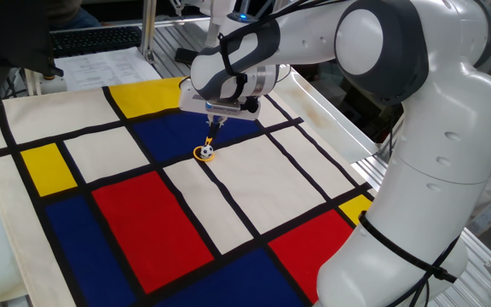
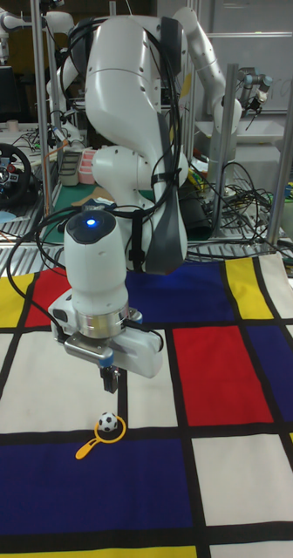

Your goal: Attach the bubble ring to the ball

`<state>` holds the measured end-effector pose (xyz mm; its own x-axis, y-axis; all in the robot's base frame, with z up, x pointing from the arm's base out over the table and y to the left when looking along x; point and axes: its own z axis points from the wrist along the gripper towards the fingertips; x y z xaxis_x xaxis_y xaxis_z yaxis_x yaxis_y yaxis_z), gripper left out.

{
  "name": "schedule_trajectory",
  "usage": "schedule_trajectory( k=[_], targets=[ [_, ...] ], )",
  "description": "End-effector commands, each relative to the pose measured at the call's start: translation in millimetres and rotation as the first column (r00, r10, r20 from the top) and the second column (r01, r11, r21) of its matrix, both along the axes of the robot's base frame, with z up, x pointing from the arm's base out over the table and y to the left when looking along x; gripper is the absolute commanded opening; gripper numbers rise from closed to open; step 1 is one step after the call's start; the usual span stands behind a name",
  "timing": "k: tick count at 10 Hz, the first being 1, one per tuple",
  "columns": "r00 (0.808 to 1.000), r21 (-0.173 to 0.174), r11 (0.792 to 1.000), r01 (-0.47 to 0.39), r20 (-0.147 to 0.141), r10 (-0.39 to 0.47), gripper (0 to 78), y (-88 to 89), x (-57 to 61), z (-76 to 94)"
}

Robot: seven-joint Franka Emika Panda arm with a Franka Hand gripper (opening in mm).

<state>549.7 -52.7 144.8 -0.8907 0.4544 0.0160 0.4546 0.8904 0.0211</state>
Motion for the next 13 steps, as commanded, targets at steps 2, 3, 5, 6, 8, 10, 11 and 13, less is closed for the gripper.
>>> schedule_trajectory(
  k=[2,3,5,6,8,10,11,13],
  targets=[
    [0.964,-0.001,0.965,-0.264,-0.024,0.264,1.2,1.3,-2.0,8.8],
    [0.964,-0.001,0.965,-0.264,-0.024,0.264,1.2,2.7,-3.0,9.9],
    [0.965,-0.001,0.965,-0.263,-0.024,0.263,1.2,3.0,-3.5,10.6],
    [0.965,-0.001,0.965,-0.263,-0.024,0.263,1.2,3.2,-3.9,11.1],
    [0.965,-0.001,0.966,-0.260,-0.025,0.260,1.2,4.4,-5.0,12.1],
    [0.965,-0.001,0.966,-0.259,-0.025,0.259,1.2,5.2,-5.7,12.9],
    [0.966,-0.001,0.966,-0.258,-0.025,0.258,1.2,5.5,-6.1,13.5],
    [0.969,0.006,0.969,-0.247,-0.032,0.247,1.2,8.4,-9.3,21.1]
  ],
)
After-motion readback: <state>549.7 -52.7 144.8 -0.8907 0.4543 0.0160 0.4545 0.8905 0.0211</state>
